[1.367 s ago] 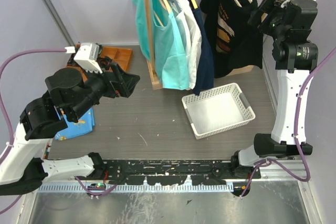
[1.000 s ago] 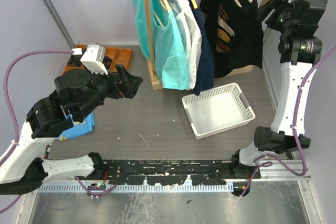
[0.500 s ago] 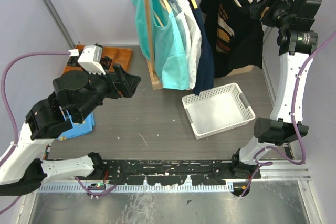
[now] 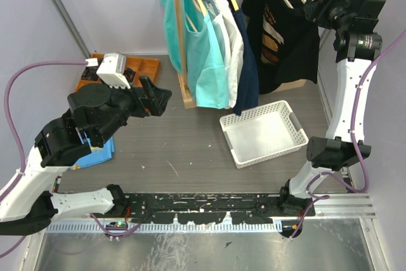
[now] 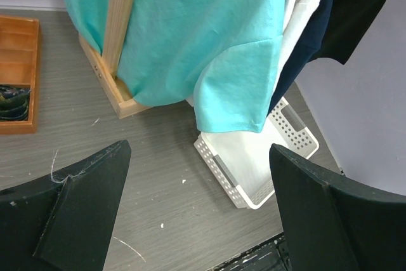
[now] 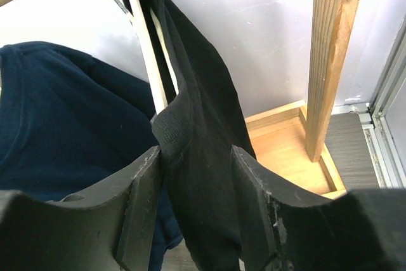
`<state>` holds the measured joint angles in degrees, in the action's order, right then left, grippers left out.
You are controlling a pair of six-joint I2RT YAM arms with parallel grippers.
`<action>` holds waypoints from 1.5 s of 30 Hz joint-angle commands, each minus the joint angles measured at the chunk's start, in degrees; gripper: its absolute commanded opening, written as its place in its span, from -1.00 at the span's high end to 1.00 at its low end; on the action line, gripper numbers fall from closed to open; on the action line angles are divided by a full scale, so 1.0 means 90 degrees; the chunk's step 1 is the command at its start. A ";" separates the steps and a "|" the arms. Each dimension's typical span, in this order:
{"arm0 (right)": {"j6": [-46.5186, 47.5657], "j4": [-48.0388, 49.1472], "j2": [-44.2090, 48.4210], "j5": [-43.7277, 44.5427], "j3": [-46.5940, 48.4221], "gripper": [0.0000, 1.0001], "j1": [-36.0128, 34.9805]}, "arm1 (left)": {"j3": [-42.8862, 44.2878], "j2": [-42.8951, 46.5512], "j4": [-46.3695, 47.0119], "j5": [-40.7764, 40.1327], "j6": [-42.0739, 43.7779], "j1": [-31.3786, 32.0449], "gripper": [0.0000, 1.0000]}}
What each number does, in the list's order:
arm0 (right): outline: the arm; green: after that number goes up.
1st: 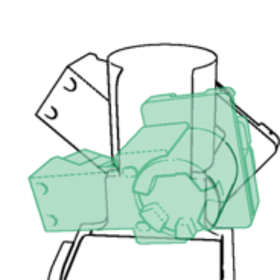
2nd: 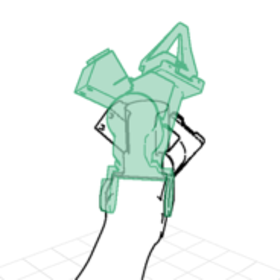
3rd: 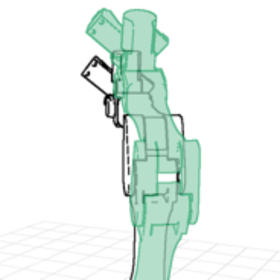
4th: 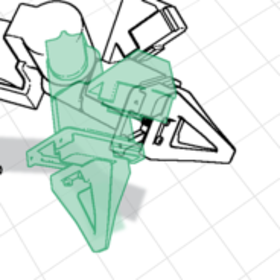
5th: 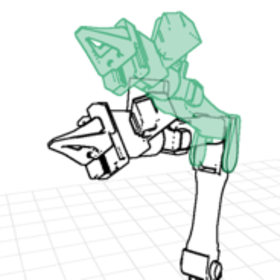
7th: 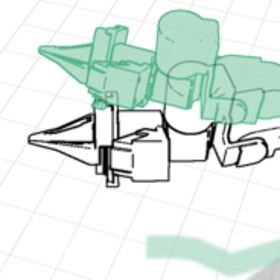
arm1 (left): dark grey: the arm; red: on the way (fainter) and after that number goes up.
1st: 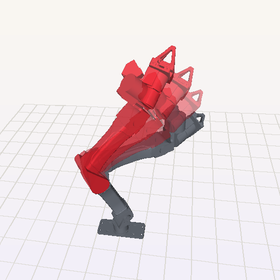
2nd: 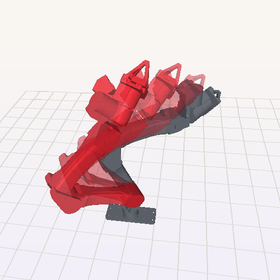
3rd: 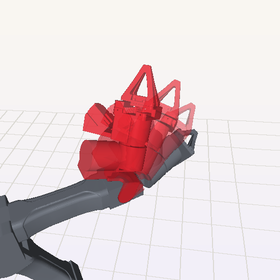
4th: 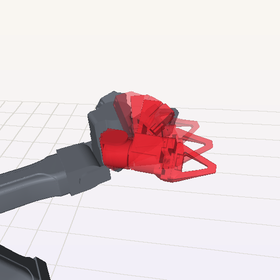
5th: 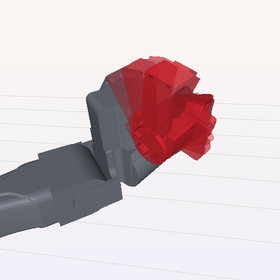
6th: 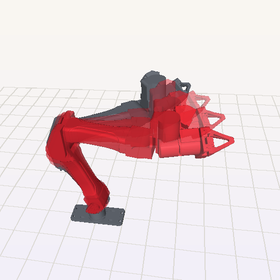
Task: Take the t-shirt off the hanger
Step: Pick up the hanger from the clothesline.
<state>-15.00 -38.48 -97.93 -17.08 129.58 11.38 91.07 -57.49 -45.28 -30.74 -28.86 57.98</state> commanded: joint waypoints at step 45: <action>0.0438 0.1733 0.1027 0.0409 -0.0446 0.99 -0.0438 | 0.0227 -0.0301 0.0675 -0.0043 0.0347 0.0004 -0.96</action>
<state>-12.05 -31.09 -93.30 -15.14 124.07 7.64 90.94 -59.59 -41.82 -31.94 -27.07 57.95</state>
